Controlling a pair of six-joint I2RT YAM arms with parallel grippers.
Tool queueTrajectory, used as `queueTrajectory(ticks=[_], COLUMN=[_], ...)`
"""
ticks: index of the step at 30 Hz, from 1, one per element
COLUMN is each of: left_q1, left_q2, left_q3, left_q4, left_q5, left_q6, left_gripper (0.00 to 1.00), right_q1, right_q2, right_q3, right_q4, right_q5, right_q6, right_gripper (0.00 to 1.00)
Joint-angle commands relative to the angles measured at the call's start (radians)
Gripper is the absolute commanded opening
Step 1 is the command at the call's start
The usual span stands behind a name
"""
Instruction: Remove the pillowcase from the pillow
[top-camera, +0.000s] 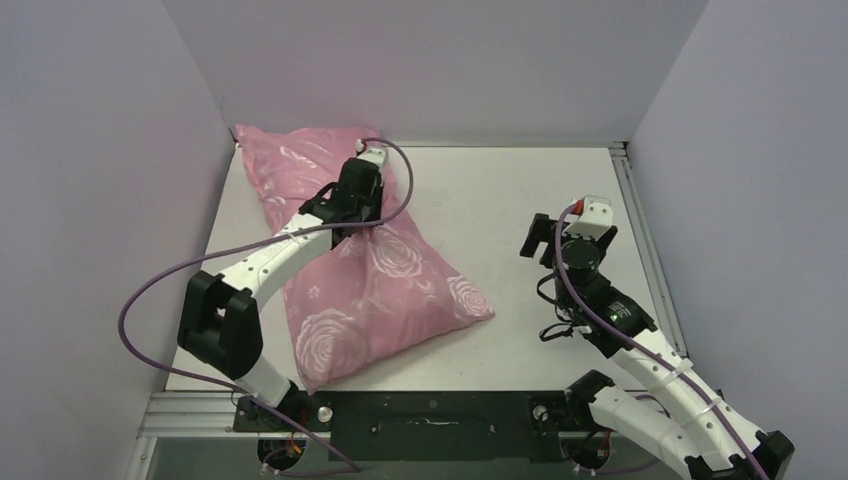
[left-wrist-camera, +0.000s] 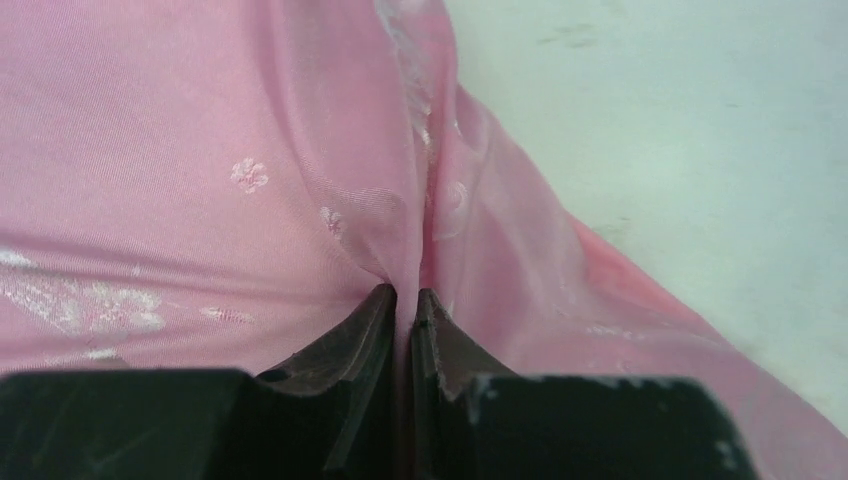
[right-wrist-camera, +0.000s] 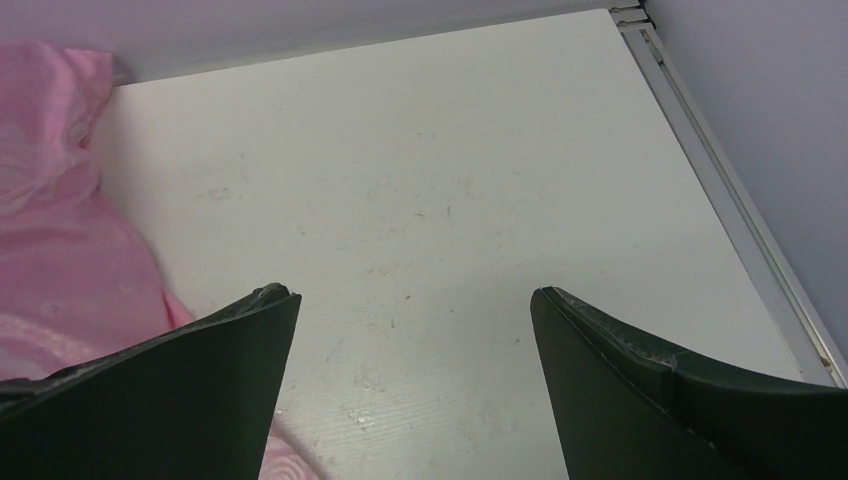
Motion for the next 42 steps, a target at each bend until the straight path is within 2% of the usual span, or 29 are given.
queueTrajectory(ticks=[1,8,13,16,20,21,24,26,29,35,39,42], left_q1=[-0.120,-0.236,-0.276,-0.273,-0.222,-0.201,-0.129,-0.072,0.001,0.112,0.144,0.157], left_q2=[-0.044,-0.018,-0.052,-0.117,-0.217,-0.240,-0.316,-0.366,-0.434,-0.540,-0.587,-0.611], left_q3=[0.114,0.212,0.187,0.126,0.040,0.014,-0.076,-0.135,-0.219,-0.376,-0.482,-0.554], left_q4=[0.029,0.073,0.090,0.086,0.052,0.050,0.047,0.046,0.045,0.055,0.073,0.107], left_q5=[0.168,0.238,0.261,0.220,0.161,0.158,0.159,0.173,0.196,0.232,0.251,0.261], left_q6=[-0.047,-0.088,-0.108,-0.107,-0.121,-0.129,-0.159,-0.177,-0.201,-0.249,-0.305,-0.352], left_gripper=[0.11,0.10,0.12,0.24,0.60,0.66,0.76,0.78,0.80,0.82,0.83,0.83], right_q1=[-0.001,-0.003,-0.017,-0.046,-0.143,-0.174,-0.281,-0.328,-0.362,-0.369,-0.351,-0.326], right_q2=[0.027,0.112,0.190,0.245,0.309,0.326,0.378,0.420,0.504,0.701,0.841,0.946], right_q3=[0.024,0.054,0.071,0.090,0.106,0.106,0.105,0.103,0.108,0.123,0.127,0.143], right_q4=[0.000,0.003,0.009,0.014,0.058,0.079,0.162,0.249,0.371,0.591,0.780,0.853], right_q5=[-0.049,-0.228,-0.329,-0.410,-0.592,-0.655,-0.835,-0.954,-1.049,-1.136,-1.214,-1.232], right_q6=[0.033,0.075,0.093,0.088,0.098,0.111,0.171,0.225,0.302,0.430,0.529,0.565], right_gripper=[0.90,0.90,0.90,0.90,0.90,0.90,0.90,0.90,0.90,0.90,0.90,0.90])
